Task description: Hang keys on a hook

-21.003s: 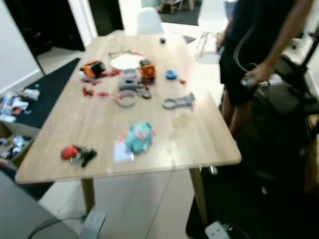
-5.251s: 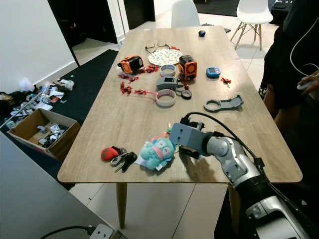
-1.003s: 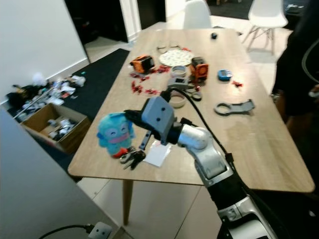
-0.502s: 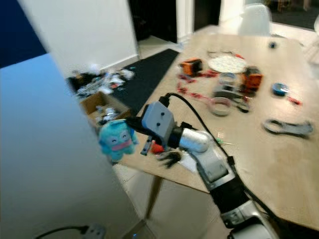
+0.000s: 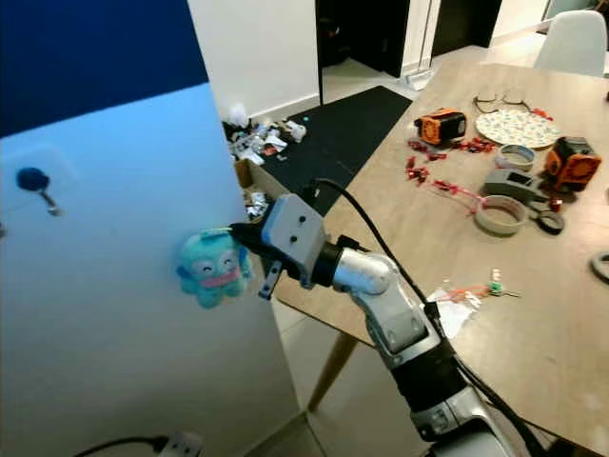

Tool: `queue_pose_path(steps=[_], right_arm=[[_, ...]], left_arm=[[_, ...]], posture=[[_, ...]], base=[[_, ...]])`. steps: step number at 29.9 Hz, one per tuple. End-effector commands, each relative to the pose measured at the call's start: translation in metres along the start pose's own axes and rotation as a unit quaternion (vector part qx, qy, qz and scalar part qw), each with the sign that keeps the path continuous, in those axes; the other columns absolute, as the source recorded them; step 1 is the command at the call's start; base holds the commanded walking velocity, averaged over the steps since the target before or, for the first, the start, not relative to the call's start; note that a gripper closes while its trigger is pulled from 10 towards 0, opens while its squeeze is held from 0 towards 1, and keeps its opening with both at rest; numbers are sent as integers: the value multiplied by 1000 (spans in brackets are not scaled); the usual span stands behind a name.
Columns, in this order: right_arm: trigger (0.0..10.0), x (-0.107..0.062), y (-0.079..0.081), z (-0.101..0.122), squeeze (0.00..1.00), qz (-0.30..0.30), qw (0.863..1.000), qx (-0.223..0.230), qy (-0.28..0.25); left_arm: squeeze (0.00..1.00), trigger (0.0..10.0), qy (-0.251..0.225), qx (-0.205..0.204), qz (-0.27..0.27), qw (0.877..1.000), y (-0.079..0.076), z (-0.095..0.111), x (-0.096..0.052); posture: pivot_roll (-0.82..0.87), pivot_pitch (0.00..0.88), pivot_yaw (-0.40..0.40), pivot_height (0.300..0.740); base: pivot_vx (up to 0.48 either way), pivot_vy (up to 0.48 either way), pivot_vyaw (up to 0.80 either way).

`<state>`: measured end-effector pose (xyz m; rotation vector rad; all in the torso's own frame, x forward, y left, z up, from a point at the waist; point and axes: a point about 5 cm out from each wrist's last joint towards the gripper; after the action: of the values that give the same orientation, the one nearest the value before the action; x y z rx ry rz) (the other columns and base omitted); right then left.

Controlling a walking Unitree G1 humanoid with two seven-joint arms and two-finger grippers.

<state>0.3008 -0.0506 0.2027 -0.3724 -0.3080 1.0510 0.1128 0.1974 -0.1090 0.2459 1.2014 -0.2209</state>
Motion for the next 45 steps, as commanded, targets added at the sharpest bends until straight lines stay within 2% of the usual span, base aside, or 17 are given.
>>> queue_pose_path(steps=[1, 24, 31, 45], right_arm=[[10000, 0, -1, -4, 0, -5, 1000, 9, 15], [10000, -1, -2, -4, 0, -6, 1000, 13, 19], [10000, -2, -2, -1, 0, -11, 1000, 11, 4], [10000, -2, -2, 0, 0, -8, 1000, 9, 0]], left_arm=[[0, 10000, 10, -9, 0, 1000, 0, -8, -1], [0, 10000, 9, -7, 3, 1000, 5, -11, -2], [0, 10000, 10, -6, -6, 1000, 2, -9, -2], [0, 10000, 10, -2, -11, 1000, 1, -7, -1]], posture=[[-91, 59, 63, 740], [-88, 64, 60, 740], [-92, 62, 61, 740], [-93, 51, 54, 740]], base=[[0, 0, -800], [0, 0, -800], [0, 0, 0], [0, -321, 0]])
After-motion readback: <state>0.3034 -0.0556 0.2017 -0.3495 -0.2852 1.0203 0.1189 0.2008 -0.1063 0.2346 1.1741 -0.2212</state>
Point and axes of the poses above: a point about 5 cm out from each wrist's last joint towards the gripper, its own x axis pointing out of the wrist towards the gripper, its own z axis along the axis of the wrist's last joint, y = z × x, and after that the axes turned 1 degree about x, right-handed
